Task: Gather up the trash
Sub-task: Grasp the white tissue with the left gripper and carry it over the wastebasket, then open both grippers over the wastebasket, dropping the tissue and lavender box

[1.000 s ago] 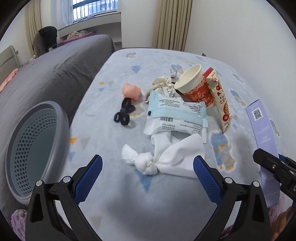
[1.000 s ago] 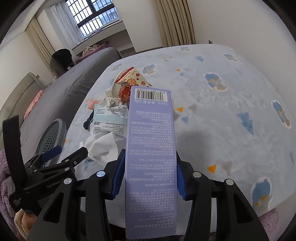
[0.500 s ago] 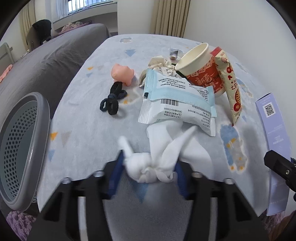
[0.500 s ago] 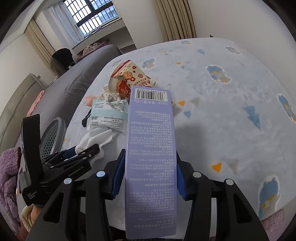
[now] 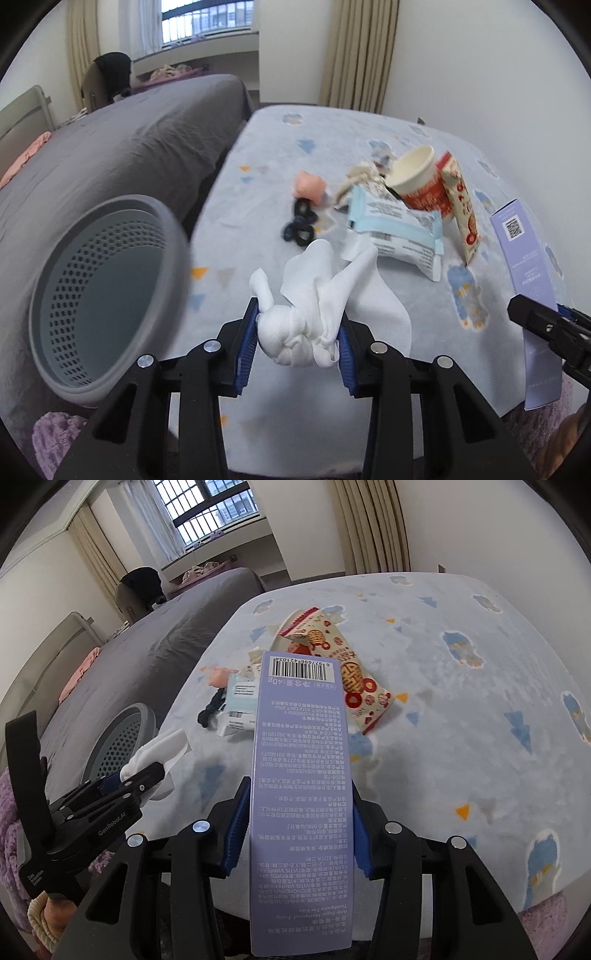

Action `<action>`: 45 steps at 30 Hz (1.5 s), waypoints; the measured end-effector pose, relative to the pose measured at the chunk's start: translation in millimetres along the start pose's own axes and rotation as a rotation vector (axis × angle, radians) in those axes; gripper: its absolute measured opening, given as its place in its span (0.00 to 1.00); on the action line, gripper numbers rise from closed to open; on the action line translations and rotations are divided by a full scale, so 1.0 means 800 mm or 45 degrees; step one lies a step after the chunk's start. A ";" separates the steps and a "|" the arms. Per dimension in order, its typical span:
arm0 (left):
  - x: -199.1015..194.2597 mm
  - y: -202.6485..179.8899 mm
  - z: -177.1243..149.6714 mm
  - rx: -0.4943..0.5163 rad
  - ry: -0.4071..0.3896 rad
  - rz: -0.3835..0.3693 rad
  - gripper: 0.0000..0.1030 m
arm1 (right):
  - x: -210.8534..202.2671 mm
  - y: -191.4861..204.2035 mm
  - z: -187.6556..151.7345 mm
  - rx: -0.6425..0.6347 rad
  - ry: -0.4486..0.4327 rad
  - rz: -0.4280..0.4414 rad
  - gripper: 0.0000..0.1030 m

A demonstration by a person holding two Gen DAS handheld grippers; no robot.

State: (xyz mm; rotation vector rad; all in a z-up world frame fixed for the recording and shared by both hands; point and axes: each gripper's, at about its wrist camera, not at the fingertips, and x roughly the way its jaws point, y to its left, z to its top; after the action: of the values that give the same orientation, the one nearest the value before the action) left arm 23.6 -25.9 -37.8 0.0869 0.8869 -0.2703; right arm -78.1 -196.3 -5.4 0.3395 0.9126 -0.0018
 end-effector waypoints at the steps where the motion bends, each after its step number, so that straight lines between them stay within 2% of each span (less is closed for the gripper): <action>1: -0.007 0.010 0.001 -0.008 -0.018 0.013 0.36 | 0.001 0.008 0.002 -0.014 -0.001 0.008 0.45; 6: -0.037 0.064 0.007 -0.071 -0.092 0.077 0.36 | 0.015 0.064 0.015 -0.123 -0.003 0.056 0.45; 11: -0.047 0.121 0.010 -0.125 -0.125 0.166 0.36 | 0.044 0.132 0.032 -0.236 0.015 0.128 0.45; 18: -0.036 0.198 0.008 -0.205 -0.102 0.272 0.38 | 0.103 0.237 0.044 -0.405 0.083 0.252 0.45; 23: -0.024 0.241 0.002 -0.257 -0.062 0.323 0.38 | 0.142 0.292 0.049 -0.486 0.143 0.303 0.45; 33: -0.005 0.285 -0.001 -0.313 -0.025 0.378 0.42 | 0.192 0.345 0.051 -0.550 0.209 0.318 0.45; 36: -0.003 0.293 -0.001 -0.324 -0.020 0.388 0.55 | 0.196 0.350 0.052 -0.556 0.204 0.312 0.46; 37: -0.003 0.296 -0.001 -0.329 -0.022 0.391 0.62 | 0.198 0.354 0.052 -0.557 0.201 0.311 0.47; 38: -0.003 0.297 -0.001 -0.333 -0.025 0.396 0.70 | 0.198 0.355 0.053 -0.557 0.196 0.303 0.51; 39: -0.003 0.299 -0.001 -0.339 -0.030 0.407 0.73 | 0.199 0.355 0.054 -0.554 0.192 0.300 0.62; 40: -0.004 0.299 -0.001 -0.342 -0.031 0.414 0.75 | 0.197 0.358 0.054 -0.551 0.188 0.301 0.66; 45: -0.002 0.304 -0.001 -0.357 -0.018 0.447 0.77 | 0.194 0.357 0.055 -0.552 0.169 0.279 0.66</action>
State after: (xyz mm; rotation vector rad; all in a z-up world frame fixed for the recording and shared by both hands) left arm 87.3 208.8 -45.7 -0.0203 0.8715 0.1808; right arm 92.6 83.6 -18.9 0.0334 0.9755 0.4190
